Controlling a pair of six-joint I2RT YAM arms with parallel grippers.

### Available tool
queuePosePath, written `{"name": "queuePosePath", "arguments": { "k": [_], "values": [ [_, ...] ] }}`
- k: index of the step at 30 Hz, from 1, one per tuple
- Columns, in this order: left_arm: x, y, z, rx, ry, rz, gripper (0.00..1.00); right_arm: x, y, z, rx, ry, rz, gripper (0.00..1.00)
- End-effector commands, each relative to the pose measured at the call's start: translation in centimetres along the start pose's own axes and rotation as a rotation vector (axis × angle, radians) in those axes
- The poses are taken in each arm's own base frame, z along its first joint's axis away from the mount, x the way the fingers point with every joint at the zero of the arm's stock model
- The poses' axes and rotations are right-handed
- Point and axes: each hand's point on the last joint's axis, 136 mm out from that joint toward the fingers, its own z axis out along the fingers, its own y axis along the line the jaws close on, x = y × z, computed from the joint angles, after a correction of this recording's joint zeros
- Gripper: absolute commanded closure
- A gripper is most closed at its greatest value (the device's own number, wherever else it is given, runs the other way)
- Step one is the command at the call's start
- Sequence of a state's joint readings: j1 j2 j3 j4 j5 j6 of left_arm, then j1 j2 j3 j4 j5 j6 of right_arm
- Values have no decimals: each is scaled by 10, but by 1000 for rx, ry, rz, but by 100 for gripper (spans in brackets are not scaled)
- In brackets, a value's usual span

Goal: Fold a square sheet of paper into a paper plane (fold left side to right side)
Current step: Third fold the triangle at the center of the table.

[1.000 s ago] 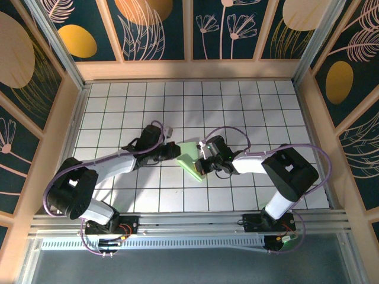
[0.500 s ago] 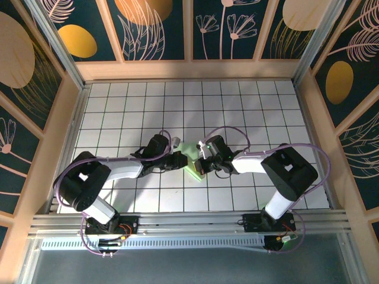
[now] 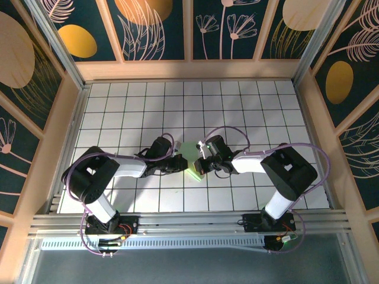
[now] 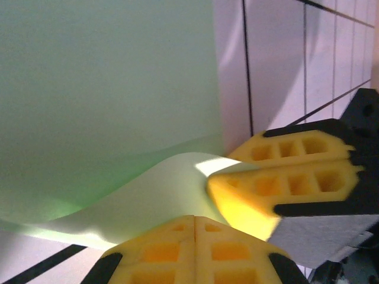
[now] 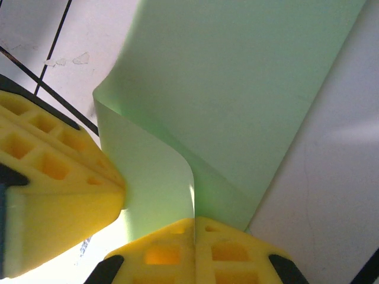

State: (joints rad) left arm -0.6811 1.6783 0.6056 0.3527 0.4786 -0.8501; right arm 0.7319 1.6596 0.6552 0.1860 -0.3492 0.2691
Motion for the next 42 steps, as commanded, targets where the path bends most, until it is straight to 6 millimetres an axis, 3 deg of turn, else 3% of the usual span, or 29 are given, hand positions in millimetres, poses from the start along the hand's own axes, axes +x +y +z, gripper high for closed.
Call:
{"name": "queuePosePath", "arguments": {
  "k": [1, 15, 25, 36, 42],
  "values": [
    [2, 10, 4, -45, 11, 18, 97, 37, -25, 8, 85, 126, 46, 100],
    [6, 24, 4, -96, 9, -4, 99, 36, -24, 7, 88, 125, 45, 100],
    [13, 43, 2, -175, 15, -27, 100, 18, -17, 3, 74, 82, 47, 99],
    [22, 64, 3, -241, 27, -82, 100, -32, -4, -20, 58, -30, 50, 71],
    [24, 66, 3, -244, 25, -85, 100, -30, 3, -41, 14, -27, 77, 61]
  ]
}}
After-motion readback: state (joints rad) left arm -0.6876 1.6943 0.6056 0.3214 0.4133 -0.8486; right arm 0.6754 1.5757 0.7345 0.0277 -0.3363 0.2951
